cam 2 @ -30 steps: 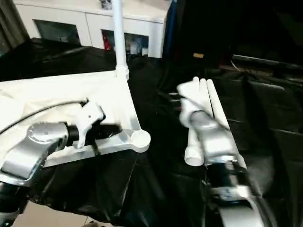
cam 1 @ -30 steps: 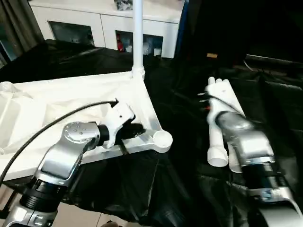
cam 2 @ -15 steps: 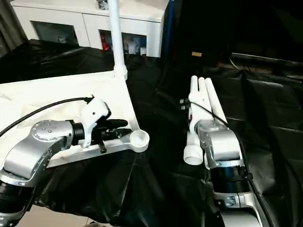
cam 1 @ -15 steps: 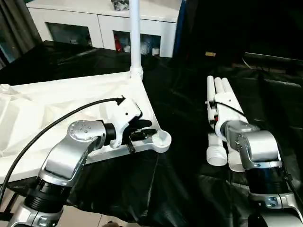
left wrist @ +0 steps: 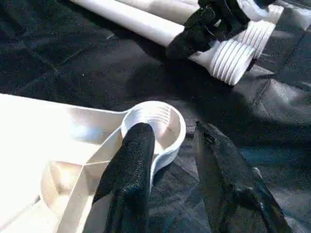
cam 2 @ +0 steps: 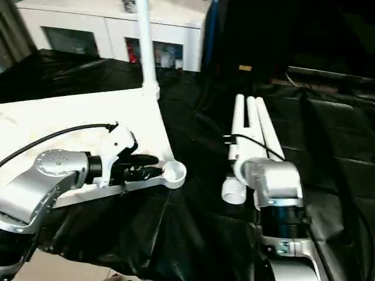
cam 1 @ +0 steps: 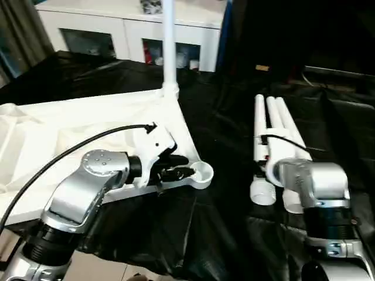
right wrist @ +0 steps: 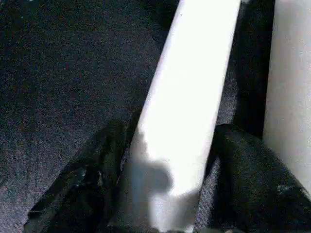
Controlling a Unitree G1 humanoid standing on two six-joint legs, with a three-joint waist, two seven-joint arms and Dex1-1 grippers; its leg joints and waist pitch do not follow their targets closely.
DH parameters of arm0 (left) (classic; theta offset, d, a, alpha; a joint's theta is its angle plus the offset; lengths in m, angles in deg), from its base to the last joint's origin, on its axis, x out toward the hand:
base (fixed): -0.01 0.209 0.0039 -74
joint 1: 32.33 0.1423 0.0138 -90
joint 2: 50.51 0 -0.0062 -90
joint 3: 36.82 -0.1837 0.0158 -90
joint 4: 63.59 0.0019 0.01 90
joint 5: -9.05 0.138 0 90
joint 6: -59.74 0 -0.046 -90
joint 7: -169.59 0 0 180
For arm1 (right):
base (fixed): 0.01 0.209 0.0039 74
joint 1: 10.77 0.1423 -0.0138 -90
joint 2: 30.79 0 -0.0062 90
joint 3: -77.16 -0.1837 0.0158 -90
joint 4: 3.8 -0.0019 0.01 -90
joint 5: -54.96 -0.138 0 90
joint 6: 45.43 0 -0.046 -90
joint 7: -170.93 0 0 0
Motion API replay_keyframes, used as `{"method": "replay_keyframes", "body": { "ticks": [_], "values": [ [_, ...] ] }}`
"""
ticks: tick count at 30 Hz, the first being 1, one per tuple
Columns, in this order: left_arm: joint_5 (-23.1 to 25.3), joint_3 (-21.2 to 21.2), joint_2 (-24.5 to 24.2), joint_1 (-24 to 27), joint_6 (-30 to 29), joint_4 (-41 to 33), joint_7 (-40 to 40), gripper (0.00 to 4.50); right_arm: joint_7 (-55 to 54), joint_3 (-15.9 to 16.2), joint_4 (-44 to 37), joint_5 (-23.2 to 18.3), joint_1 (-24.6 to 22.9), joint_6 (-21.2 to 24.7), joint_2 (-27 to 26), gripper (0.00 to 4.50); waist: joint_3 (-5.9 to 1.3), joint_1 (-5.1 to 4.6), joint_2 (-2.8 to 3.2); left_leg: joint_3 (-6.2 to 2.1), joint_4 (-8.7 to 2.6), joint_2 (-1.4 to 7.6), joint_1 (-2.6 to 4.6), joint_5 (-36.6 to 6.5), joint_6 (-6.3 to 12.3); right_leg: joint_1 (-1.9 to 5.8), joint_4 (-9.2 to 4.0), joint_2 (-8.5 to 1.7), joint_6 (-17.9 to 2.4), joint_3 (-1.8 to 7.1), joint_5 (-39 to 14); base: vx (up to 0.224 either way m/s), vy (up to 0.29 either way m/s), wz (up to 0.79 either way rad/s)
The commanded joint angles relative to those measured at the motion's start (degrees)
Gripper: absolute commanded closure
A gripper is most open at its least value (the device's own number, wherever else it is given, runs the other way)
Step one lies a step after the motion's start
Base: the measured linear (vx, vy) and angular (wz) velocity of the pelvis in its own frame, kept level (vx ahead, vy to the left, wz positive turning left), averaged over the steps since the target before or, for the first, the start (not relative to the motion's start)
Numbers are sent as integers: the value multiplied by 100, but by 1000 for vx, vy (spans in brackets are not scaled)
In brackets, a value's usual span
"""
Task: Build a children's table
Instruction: Pick table leg
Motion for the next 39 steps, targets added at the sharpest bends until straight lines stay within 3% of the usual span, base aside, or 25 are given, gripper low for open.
{"method": "replay_keyframes", "body": {
  "ticks": [1, 4, 5, 7, 10, 12, 13, 15, 16, 17, 18, 21, 23, 26, 28, 32, 39],
  "values": [
    [-45, -86, -47, -151, -70, -166, 61, 294, -25, -144, 168, -96, 58, 115, -32, 167, -371, 11, 54, -15, -369, 49, 27, -788, -311, 312, -408, -346, -703, 291, -1198, 0, 0, 0],
    [-72, -139, -87, -157, -99, -203, 105, 294, -100, -238, 197, -98, 73, 85, -54, 201, -371, 12, 50, -11, -367, 47, 26, -759, -310, 314, -410, -349, -700, 289, -1183, 0, 0, 0],
    [-77, -162, -96, -155, -97, -222, 112, 266, -124, -314, 220, -125, 84, 73, -72, 209, -371, 7, 42, -9, -364, 43, 20, -751, -311, 319, -409, -346, -699, 290, -1181, 0, 0, 0],
    [-35, -111, 24, -183, -76, -109, -67, 247, -191, -527, 287, -185, 127, -7, -133, 239, -374, 5, 43, -8, -364, 42, 23, -760, -319, 319, -411, -347, -681, 289, -1233, 0, 0, 0],
    [53, -34, 161, -243, 8, 68, -274, 233, -195, -643, 305, -234, 158, -85, -162, 245, -375, 8, 41, -4, -359, 40, 28, -759, -308, 315, -420, -339, -676, 288, -1216, 0, 0, 0],
    [53, 134, 401, -356, -13, 283, -594, 215, -153, -777, 276, -316, 197, -222, -192, 256, -382, 17, 53, -8, -356, 42, 29, -771, -304, 323, -420, -348, -665, 288, -1236, 0, 0, 0],
    [-40, 363, 735, -512, -57, 502, -942, 204, -68, -946, 261, -474, 236, -409, -243, 261, -383, 9, 42, -9, -356, 40, 15, -754, -300, 334, -423, -345, -665, 285, -1217, 0, 0, 0],
    [-87, 465, 886, -582, -78, 588, -1090, 186, -26, -1045, 247, -577, 247, -559, -283, 262, -394, 25, 25, 2, -341, 37, 27, -748, -253, 336, -442, -352, -671, 287, -1213, 0, 0, 0],
    [-216, 738, 1236, -748, -181, 775, -1408, 179, 159, -1272, 151, -869, 291, -751, -394, 263, -393, 17, 22, -6, -343, 34, -10, -705, -223, 353, -427, -357, -681, 282, -1197, 0, 0, 0],
    [-277, 867, 1393, -824, -254, 855, -1555, 179, 272, -1330, 90, -992, 302, -836, -428, 263, -402, 30, 15, 2, -326, 34, 5, -728, -178, 351, -440, -361, -697, 278, -1187, 0, 0, 0],
    [-336, 988, 1549, -908, -285, 941, -1702, 172, 414, -1397, 6, -1142, 317, -934, -473, 264, -406, 31, -2, -12, -332, 33, -24, -628, -135, 376, -421, -360, -719, 269, -1095, 0, 0, 0],
    [-552, 1381, 2057, -1198, -333, 1241, -2187, 139, 1079, -1361, -528, -1654, 245, -1223, -581, 264, -419, 39, -11, 3, -303, 27, -20, -588, 2, 376, -437, -355, -741, 271, -988, 0, 0, 0],
    [-871, 1678, 2448, -1444, -496, 1471, -2412, 130, 1678, -1409, -1045, -2198, 139, -1494, -739, 264, -416, 56, -42, -3, -309, 39, -54, -495, 177, 396, -437, -371, -767, 259, -945, 0, 0, 0],
    [-1114, 1885, 2711, -1612, -506, 1616, -2561, 108, 2006, -1403, -1318, -2502, 50, -1428, -779, 264, -429, 84, -34, -6, -299, 56, -45, -314, 306, 383, -419, -361, -906, 257, -734, 0, 0, 0],
    [-1464, 2051, 3022, -1831, -507, 1624, -2508, 95, 2500, -1177, -1765, -2926, -209, -1363, -743, 264, -417, 107, -43, 9, -295, 47, -46, -304, 311, 380, -441, -358, -930, 256, -728, 0, 0, 0],
    [-1671, 2174, 3220, -1937, -612, 1571, -2547, 59, 2762, -933, -2012, -3099, -404, -1322, -669, 265, -410, 183, -41, 2, -303, 72, -44, -384, 291, 372, -457, -385, -928, 253, -914, 0, 0, 0],
    [-2160, 2572, 3463, -2086, -809, 1501, -2761, 12, 2898, -624, -2065, -3059, -569, -1512, -560, 265, -391, 191, -69, -3, -316, 50, -51, -527, 190, 355, -534, -384, -616, 241, -1559, 0, 0, 0]
  ]
}}
